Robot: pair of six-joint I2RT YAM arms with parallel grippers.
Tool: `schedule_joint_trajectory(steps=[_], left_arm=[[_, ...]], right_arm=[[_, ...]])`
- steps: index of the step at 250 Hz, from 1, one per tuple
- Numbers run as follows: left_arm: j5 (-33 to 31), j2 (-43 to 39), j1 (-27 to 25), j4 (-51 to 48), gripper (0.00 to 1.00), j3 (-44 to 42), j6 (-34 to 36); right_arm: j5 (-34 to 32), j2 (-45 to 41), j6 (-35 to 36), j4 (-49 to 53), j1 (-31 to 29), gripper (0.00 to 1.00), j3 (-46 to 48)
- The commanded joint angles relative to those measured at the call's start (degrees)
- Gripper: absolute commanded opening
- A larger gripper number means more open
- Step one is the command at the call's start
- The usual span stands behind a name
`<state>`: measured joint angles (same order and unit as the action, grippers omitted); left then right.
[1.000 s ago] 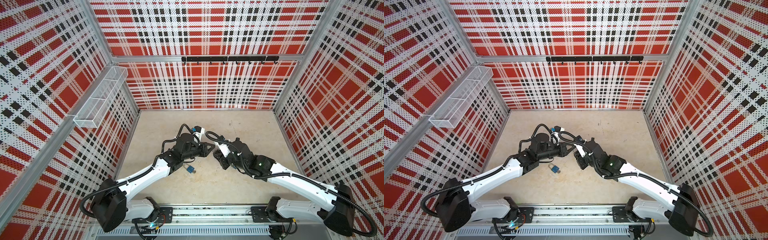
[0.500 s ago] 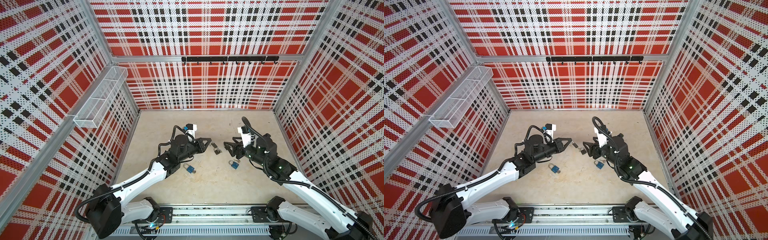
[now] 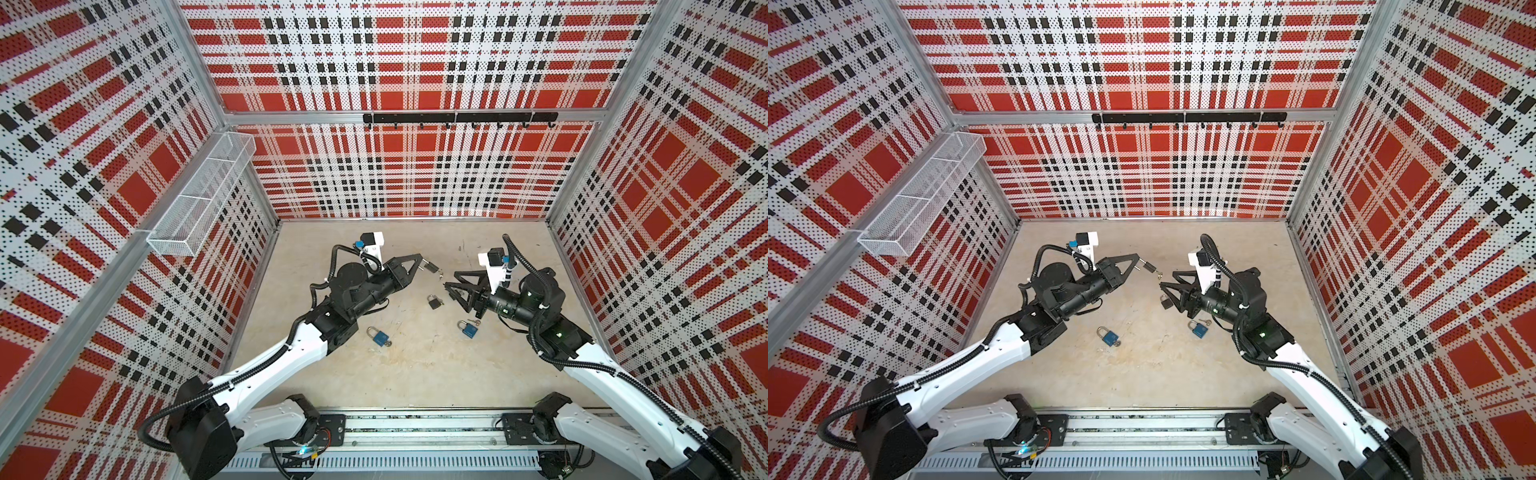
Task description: Lock with the key
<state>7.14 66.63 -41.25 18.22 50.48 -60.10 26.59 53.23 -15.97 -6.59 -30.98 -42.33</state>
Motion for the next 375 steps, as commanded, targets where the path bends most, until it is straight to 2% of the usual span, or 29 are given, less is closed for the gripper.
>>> schedule_joint_trajectory(steps=[1,48,99,165,310,337,364,375], left_arm=[[-0.5,-0.9,-0.7,2.9,0.0,2.6,-2.7],[-0.7,-0.6,-1.5,2.9,0.0,3.3,-3.6],[-0.5,-0.3,-2.2,3.0,0.0,4.0,-4.1],[-0.2,0.1,-2.5,2.9,0.0,4.5,-4.5],[0.1,0.2,-2.5,3.3,0.0,4.7,-4.8],[0.4,0.3,-2.5,3.3,0.0,4.8,-4.9],[0.6,0.4,-2.6,3.4,0.0,4.8,-5.1],[0.6,0.4,-2.6,3.4,0.0,4.8,-5.1]], right_arm=[[2.2,1.1,2.7,-5.9,0.2,0.54,-2.2],[3.8,4.3,3.9,-8.4,0.2,0.58,-4.3],[4.6,7.2,4.9,-9.6,0.2,0.57,-6.5],[6.4,9.4,4.8,-10.6,0.2,0.36,-8.5],[6.9,10.8,4.4,-11.3,0.2,0.2,-9.6],[6.9,10.9,4.4,-11.4,0.2,0.14,-9.6],[7.1,10.9,4.5,-11.3,0.3,0.0,-9.7],[7.0,10.9,4.4,-11.4,0.2,0.0,-9.7]])
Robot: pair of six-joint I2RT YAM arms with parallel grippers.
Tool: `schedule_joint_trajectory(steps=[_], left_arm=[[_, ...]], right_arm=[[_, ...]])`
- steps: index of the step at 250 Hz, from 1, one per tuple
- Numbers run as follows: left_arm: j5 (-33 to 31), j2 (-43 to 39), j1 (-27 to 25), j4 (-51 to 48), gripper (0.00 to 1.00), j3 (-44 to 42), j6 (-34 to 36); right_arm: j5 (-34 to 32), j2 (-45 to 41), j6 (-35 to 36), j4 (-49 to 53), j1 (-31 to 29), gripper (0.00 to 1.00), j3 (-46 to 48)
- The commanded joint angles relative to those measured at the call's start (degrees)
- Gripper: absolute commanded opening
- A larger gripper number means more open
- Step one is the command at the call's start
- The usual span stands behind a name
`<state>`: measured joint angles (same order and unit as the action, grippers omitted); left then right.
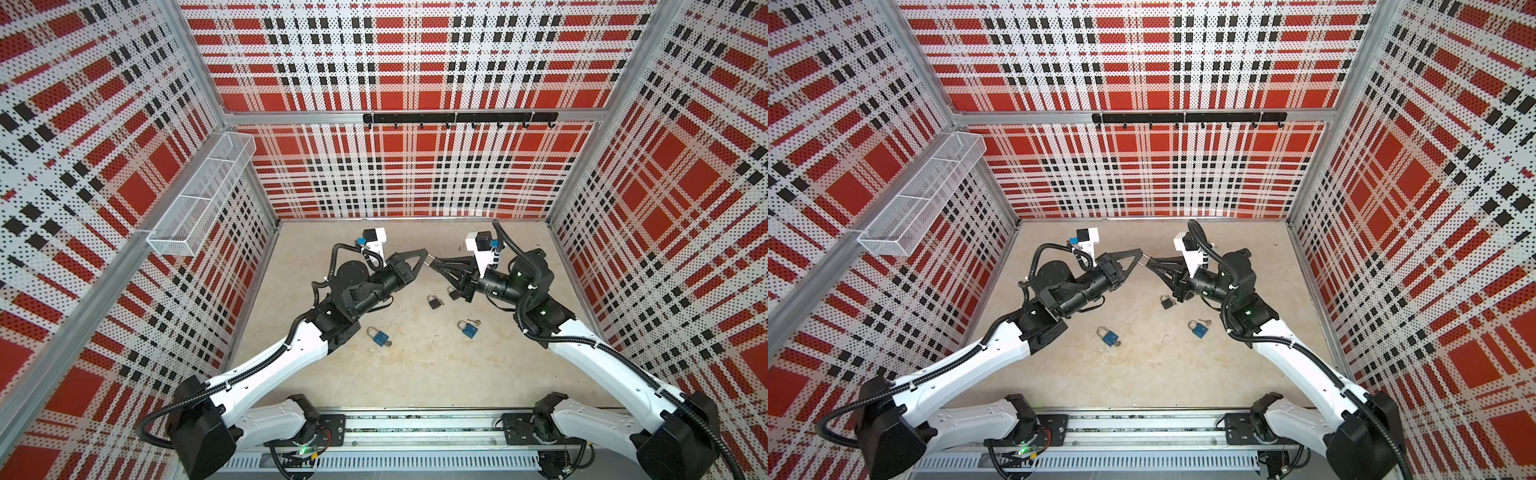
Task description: Lock with the key
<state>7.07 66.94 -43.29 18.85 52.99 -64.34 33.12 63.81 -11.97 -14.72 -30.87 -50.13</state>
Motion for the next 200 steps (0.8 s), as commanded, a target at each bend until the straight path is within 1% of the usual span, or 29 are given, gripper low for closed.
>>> schedule_joint_trajectory(steps=[1,64,102,107,114,118,122,126,152,182,200], left_arm=[[0.6,0.1,-0.5,2.8,0.0,2.3,-0.8],[0.9,0.1,-0.4,2.8,0.0,1.8,-0.6],[1.9,0.1,-0.4,2.8,0.0,1.2,0.7],[2.1,0.0,-0.3,2.8,0.1,1.2,1.2],[2.5,-0.2,-0.1,2.7,0.28,1.1,1.9],[2.6,-0.2,0.0,2.4,0.37,1.1,2.1],[2.8,-0.4,0.1,2.1,0.43,1.0,2.2],[2.9,-0.5,0.4,1.8,0.46,0.9,2.5],[5.6,-2.1,3.5,-0.4,0.54,0.2,3.2],[8.2,-6.0,7.8,-3.6,0.55,-1.6,4.5],[9.2,-8.8,10.1,-8.3,0.55,-1.8,6.6]], right_arm=[[0.5,0.3,0.4,-3.2,0.1,0.0,-1.9],[0.8,0.1,-1.7,-4.0,0.2,0.0,-1.5],[1.4,-0.1,-2.6,-1.0,0.3,0.0,-2.7],[1.5,-0.1,-2.7,-0.5,0.3,0.0,-2.8],[1.4,-0.2,-2.9,0.3,0.3,0.0,-3.0],[1.4,-0.2,-3.0,0.8,0.4,0.0,-3.2],[1.3,-0.1,-3.1,1.3,0.4,0.0,-3.4],[1.4,-0.1,-3.1,1.9,0.4,0.0,-3.6],[1.7,0.5,-3.2,6.8,0.7,0.0,-5.6],[1.8,0.8,-4.0,9.7,1.6,0.0,-6.2],[2.4,1.0,-5.0,10.1,2.1,0.0,-6.0]])
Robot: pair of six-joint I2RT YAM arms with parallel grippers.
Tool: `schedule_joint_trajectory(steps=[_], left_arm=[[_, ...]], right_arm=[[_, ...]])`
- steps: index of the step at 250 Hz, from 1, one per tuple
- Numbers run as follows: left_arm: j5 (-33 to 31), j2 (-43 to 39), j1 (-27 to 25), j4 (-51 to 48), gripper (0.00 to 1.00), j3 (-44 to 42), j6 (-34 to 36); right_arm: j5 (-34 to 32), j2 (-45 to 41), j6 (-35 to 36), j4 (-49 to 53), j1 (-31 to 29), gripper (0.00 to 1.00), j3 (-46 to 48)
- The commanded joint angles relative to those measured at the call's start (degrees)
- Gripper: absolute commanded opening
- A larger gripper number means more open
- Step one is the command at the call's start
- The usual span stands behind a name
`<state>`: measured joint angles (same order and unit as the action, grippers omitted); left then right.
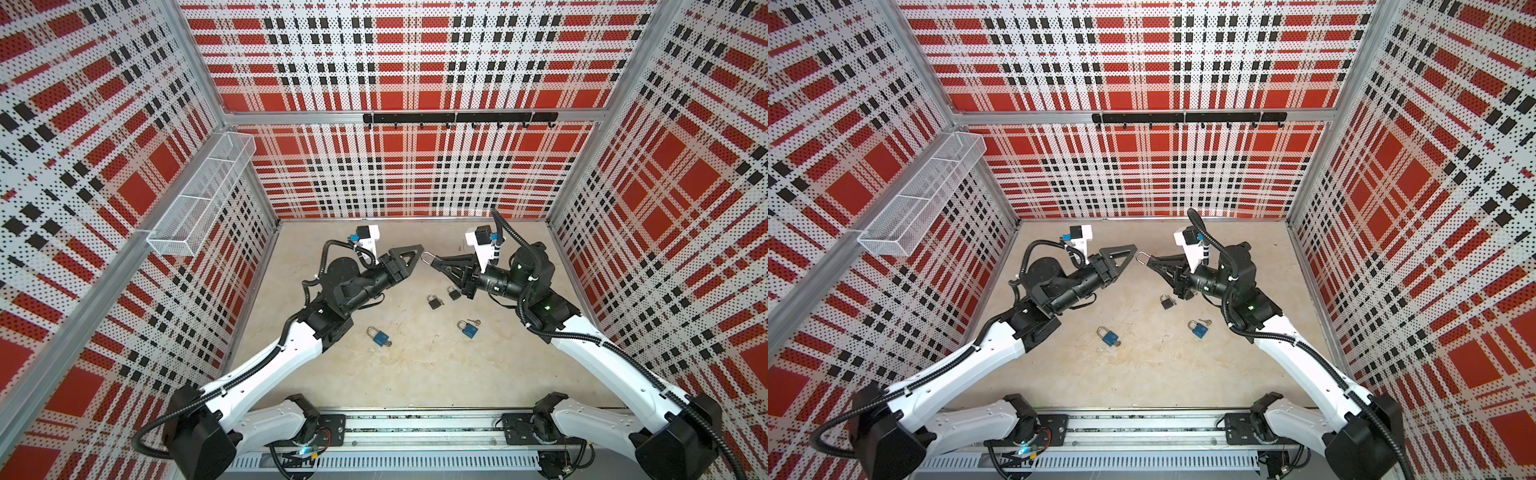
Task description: Lock with the key
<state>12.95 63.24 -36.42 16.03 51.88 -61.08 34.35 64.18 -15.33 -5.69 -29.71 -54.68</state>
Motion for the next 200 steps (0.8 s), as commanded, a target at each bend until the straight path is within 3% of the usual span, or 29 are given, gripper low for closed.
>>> schedule_joint_trajectory(steps=[1,52,122,200], left_arm=[[3.4,-5.3,3.5,-5.8,0.55,-0.6,3.5],[5.1,-10.8,5.4,-17.4,0.51,-0.5,11.6],[14.6,-8.3,4.5,-18.7,0.44,0.1,14.0],[14.1,-5.2,2.3,-18.6,0.42,2.6,15.4]], right_arm=[[1.3,0.6,-1.7,1.1,1.1,0.0,-1.6],[6.9,2.7,-6.0,-0.5,2.0,0.0,-2.3],[13.7,4.4,-12.0,-4.2,2.7,0.0,-3.0],[18.6,4.6,-15.9,-5.5,2.6,0.0,-3.2]])
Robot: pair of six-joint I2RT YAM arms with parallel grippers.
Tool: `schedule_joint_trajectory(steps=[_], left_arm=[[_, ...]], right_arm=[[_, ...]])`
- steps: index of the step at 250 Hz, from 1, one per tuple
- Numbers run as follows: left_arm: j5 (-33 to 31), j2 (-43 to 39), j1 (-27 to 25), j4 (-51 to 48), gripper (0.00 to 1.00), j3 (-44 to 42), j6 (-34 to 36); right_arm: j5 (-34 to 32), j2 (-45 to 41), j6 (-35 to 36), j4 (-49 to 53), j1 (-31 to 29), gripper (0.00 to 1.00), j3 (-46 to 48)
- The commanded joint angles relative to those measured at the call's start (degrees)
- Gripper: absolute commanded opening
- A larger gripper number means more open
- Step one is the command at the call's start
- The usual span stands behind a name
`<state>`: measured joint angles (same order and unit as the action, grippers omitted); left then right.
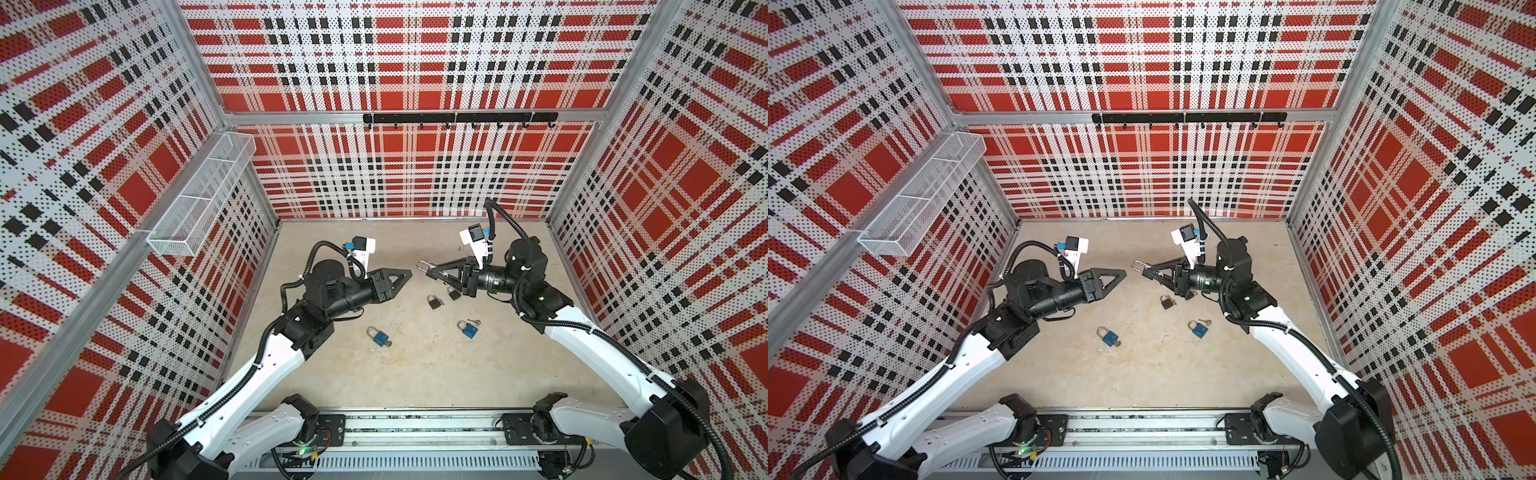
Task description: Lock with the key
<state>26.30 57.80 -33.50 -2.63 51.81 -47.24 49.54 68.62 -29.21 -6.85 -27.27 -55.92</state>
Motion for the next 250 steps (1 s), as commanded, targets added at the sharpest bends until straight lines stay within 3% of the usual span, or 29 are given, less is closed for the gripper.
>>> schedule_joint_trajectory(steps=[1,250], left_arm=[[0.7,0.3,-0.6,0.1,0.42,2.7,1.7],[0.9,5.4,-1.6,4.7,0.33,6.6,1.2]], right_arm=[[3.5,0.2,-2.0,-4.4,0.2,0.0,-2.0],[5.8,0.5,-2.7,-4.2,0.2,0.0,-1.4]])
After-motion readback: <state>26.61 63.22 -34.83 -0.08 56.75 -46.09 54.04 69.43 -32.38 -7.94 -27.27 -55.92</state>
